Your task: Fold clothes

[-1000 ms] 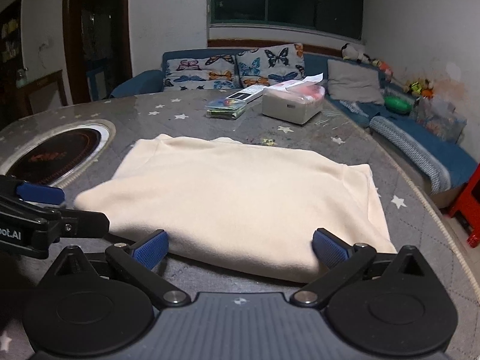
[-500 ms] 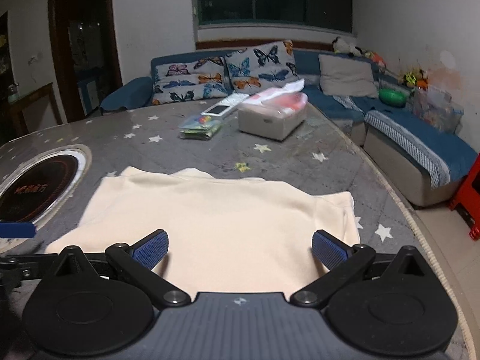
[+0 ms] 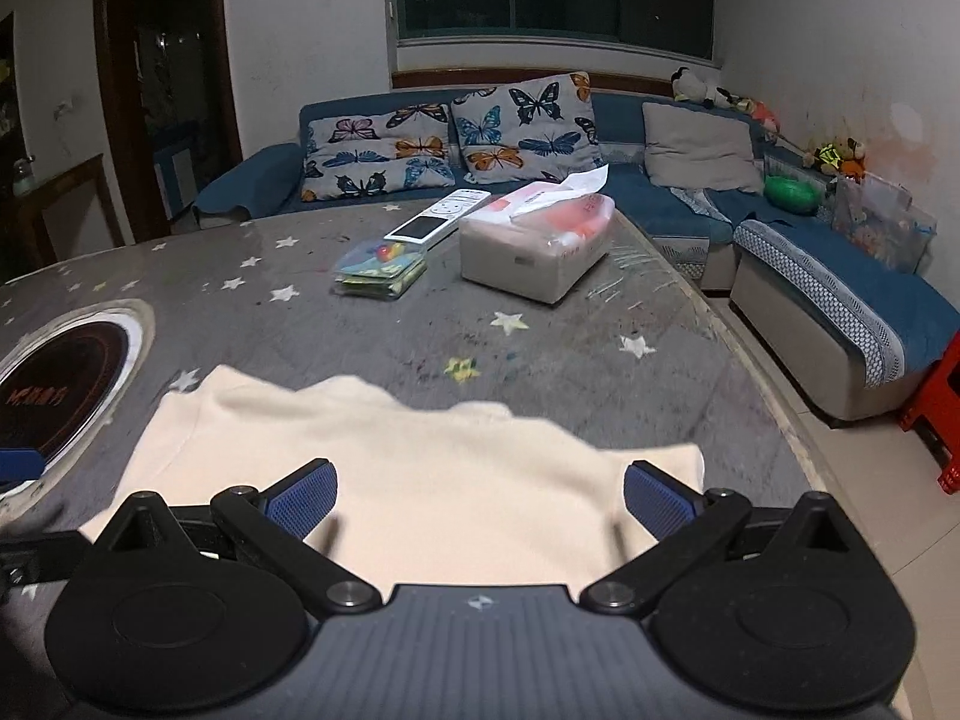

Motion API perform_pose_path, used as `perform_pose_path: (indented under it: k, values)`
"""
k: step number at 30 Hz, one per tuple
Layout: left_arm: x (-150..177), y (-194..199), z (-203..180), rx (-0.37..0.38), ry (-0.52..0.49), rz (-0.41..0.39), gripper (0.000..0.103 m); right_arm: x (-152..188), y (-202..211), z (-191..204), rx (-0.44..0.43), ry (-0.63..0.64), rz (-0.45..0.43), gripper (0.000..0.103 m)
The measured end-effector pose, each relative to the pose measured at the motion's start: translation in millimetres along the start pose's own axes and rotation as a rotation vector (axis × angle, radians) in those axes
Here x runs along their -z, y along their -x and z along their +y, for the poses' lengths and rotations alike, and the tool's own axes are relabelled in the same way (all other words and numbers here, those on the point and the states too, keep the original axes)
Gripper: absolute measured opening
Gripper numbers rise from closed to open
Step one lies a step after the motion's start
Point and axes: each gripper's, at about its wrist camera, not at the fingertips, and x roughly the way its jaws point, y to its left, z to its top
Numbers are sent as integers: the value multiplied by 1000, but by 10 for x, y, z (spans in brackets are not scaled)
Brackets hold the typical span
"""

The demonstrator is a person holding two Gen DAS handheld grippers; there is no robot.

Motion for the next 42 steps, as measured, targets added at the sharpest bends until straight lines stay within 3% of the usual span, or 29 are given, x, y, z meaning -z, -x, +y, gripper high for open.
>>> perform_pose_path:
  k: [9, 12, 13, 15, 17, 19, 22, 42]
  values:
    - [-101, -123, -238, 12, -72, -15, 100, 6, -348, -36, -1, -12, 66, 93]
    - [-124, -138, -278, 30, -83, -24, 93, -37, -312, -25, -7, -4, 60, 85]
    - [-134, -150, -287, 41, -86, -22, 86, -59, -293, -25, -11, -2, 53, 81]
    - [-151, -177, -305, 61, -92, -19, 83, -105, -271, -29, -22, -1, 41, 81]
    - [-146, -209, -322, 81, -104, -19, 73, -140, -281, -29, -38, -3, 38, 77]
    - [-126, -239, -342, 96, -113, -11, 72, -150, -336, -12, -43, 1, 48, 77]
    - [-96, -325, -342, 108, -116, 19, 57, -142, -433, 10, -37, 8, 61, 77]
    - [-6, -358, -191, 113, -78, 35, 55, -202, -501, 303, -32, 96, 49, 78]
